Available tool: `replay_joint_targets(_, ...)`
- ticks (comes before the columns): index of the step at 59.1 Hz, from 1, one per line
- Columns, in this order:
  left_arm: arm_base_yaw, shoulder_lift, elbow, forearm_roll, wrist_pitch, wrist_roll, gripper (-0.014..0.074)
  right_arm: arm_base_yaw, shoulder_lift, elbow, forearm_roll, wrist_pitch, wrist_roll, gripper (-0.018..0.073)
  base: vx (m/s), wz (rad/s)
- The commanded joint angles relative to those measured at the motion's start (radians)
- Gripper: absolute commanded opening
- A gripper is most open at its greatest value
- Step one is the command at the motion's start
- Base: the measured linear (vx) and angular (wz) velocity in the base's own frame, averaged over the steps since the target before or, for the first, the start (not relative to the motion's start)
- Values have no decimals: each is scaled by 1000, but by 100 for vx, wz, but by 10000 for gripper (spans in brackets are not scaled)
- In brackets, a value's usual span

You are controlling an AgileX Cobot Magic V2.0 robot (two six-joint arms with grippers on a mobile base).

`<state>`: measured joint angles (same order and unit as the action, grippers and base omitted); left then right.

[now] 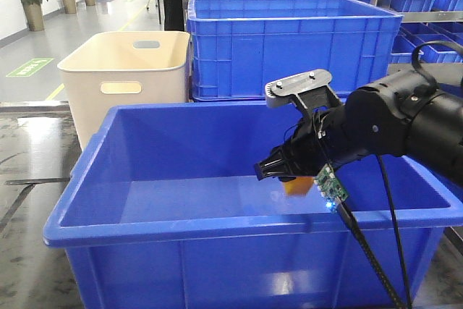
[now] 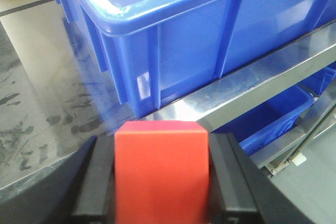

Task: Pick red and yellow blocks into blue bin
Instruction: 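Move the right gripper over the blue bin and release the yellow brick, then move the left gripper over the blue bin and release the red cube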

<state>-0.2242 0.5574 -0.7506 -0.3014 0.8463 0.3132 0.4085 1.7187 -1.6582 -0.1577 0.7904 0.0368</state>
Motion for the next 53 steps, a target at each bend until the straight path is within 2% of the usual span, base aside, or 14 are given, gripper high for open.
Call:
replay_joint_targets(1,-3,5,-25,-26,-67,0,316,0,-50,-40,-19,-94,-1,546,0,0)
replay_joint_targets(12,-3,5,-25,-26,-67,0,316,0,-98,-40,-20,-79,-6,583,0,0)
replay_joint_targets(37,-3,5,-25,-26,-67,0,316,1,-332,-33,12,183,-15,583,0,0)
replay_joint_targets(43,-3,5,-25,-26,-67,0,316,1,-397,41,12,172,-17,583,0,0)
replay_joint_targets(53,-3,5,-25,-26,-67,0,316,1,-539,269,12,85,-19,583,0,0)
